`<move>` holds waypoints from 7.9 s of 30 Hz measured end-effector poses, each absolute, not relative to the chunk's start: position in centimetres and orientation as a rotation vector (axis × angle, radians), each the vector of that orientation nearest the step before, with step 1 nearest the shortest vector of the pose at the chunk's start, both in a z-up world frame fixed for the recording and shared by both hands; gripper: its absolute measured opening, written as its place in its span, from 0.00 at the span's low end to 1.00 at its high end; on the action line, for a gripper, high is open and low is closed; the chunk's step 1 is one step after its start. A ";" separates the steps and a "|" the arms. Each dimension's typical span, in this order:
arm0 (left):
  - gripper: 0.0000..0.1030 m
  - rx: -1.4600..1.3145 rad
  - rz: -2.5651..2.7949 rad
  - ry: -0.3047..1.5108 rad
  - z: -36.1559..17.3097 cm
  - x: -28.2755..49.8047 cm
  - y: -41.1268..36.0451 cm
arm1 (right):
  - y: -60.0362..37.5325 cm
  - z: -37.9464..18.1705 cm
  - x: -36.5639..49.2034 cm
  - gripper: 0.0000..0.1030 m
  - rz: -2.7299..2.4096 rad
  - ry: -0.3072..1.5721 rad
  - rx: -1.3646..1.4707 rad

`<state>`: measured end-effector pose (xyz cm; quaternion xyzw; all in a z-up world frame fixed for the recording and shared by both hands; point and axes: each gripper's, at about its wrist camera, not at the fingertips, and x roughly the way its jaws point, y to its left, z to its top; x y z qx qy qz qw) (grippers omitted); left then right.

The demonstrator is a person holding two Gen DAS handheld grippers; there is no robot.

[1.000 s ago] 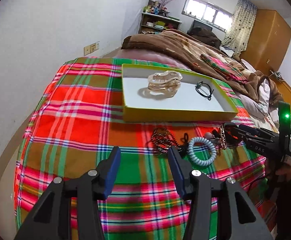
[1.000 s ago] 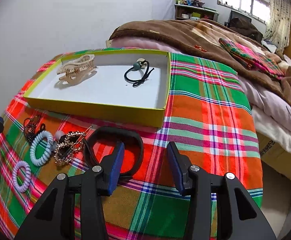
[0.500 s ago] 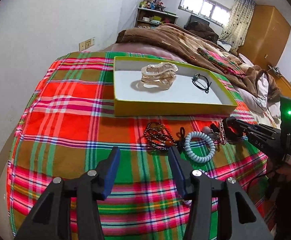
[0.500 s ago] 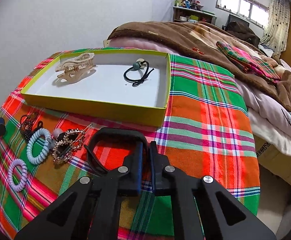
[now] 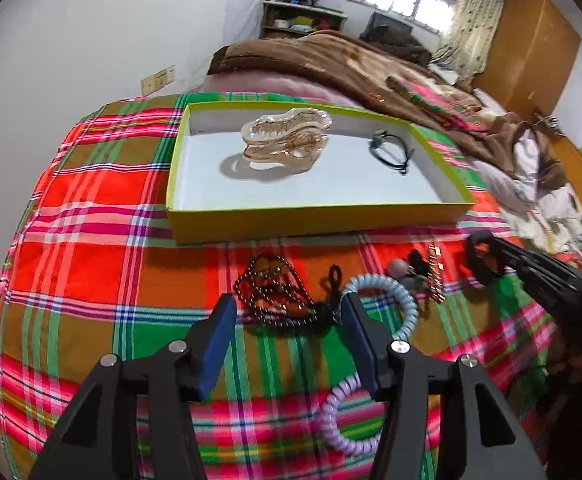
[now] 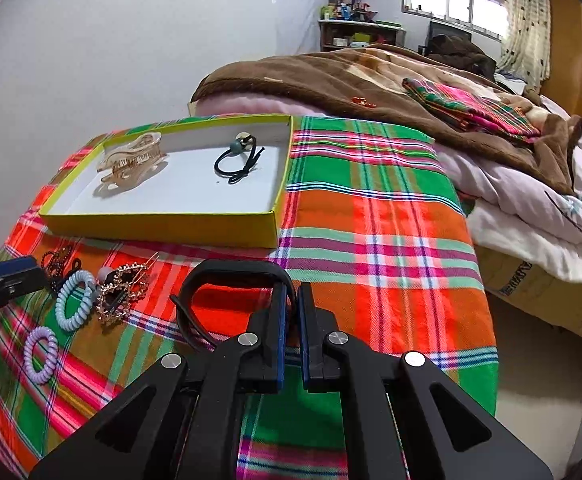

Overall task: Organize jewelry
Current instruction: 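Grasp the black-and-red watch band with right gripper while left grasps brown beaded necklace, then carry the watch band and beaded necklace with both grippers over the yellow box, then lower both items into the box and open both grippers, then move both grippers back toward the remaining coiled hair ties and earrings, then grasp the gold chain earring with right gripper while left grasps light blue coil hair tie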

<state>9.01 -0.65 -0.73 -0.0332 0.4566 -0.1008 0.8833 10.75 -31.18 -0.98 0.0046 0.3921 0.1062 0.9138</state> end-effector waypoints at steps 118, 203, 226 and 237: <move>0.14 -0.178 -0.157 0.905 0.4 16.8 1.9 | -21.6 1.2 26.6 0.05 0.255 0.891 -0.078; 0.53 -0.231 -0.229 0.835 2.5 7.4 2.7 | -25.5 2.6 12.2 0.41 0.344 0.806 0.134; 0.54 -0.233 -0.227 0.864 0.6 5.0 3.5 | -22.6 -1.1 10.8 0.39 0.420 0.874 0.160; 0.54 -0.212 -0.241 0.879 0.5 5.2 2.0 | -23.8 -0.9 10.0 0.20 0.417 0.859 0.160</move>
